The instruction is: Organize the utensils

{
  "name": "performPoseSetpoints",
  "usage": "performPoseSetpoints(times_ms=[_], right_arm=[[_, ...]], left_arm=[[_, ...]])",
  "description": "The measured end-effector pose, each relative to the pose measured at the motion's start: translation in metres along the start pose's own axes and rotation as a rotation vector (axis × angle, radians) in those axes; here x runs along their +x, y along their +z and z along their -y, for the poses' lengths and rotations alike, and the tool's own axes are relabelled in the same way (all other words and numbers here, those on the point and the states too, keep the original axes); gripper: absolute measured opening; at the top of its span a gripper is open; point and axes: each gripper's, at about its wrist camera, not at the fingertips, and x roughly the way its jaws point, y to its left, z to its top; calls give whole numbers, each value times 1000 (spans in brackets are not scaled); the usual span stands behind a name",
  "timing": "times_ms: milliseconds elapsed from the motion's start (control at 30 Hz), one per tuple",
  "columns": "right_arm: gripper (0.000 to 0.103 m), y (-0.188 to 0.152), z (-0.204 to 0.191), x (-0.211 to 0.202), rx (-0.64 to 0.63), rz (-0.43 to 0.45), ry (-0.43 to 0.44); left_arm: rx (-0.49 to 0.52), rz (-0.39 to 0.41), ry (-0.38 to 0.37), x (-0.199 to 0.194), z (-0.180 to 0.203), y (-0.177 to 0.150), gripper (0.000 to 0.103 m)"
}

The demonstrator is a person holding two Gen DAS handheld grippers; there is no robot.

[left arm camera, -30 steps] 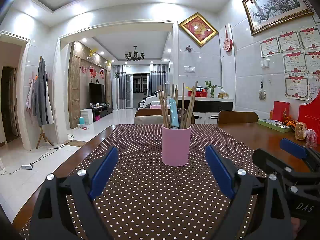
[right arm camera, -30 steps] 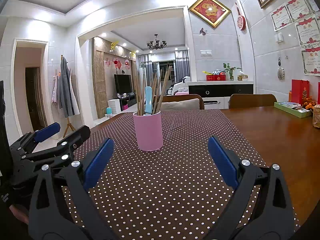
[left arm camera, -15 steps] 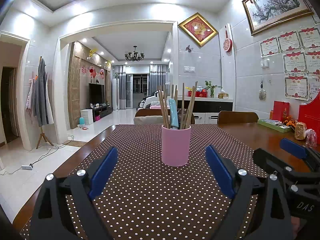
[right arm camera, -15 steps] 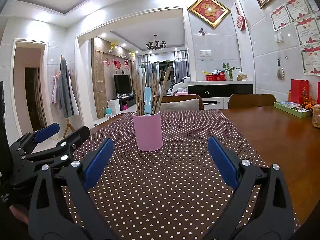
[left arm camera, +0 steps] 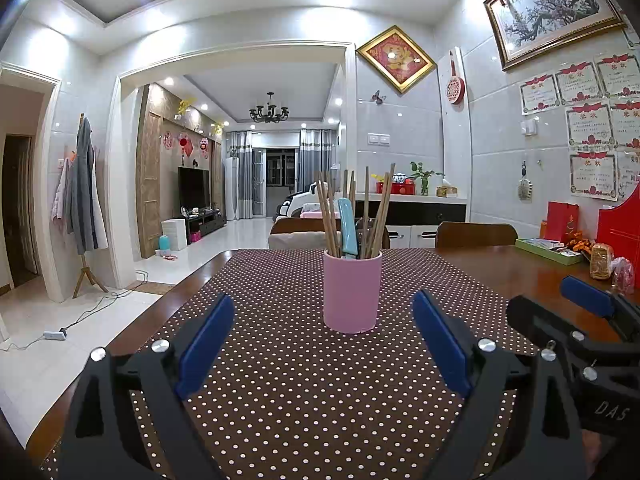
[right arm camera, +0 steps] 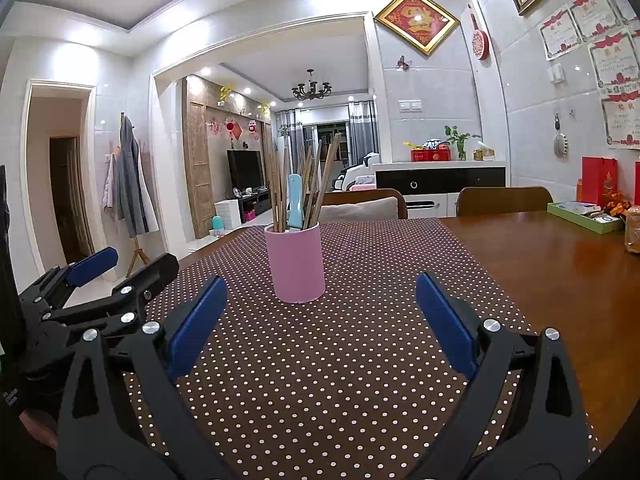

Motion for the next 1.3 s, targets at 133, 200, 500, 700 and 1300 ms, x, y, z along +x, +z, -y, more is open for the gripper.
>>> performPoseSetpoints(times_ms=[133,200,500,700,1300], right_arm=[[94,-1,-1,0,1,-1,-1],[94,-1,-1,0,1,0,1],[94,-1,-1,0,1,-1,-1],[94,0,-1,0,2,-1,-1],[94,-1,-1,0,2,-4,-7]], left_arm=[[0,0,0,0,-1,0,90],[0,2,0,0,-1,0,90],[1,1,3,0,-2,0,90],[2,1,3,0,-2,0,90],[3,-5,6,0,-3,0,90]])
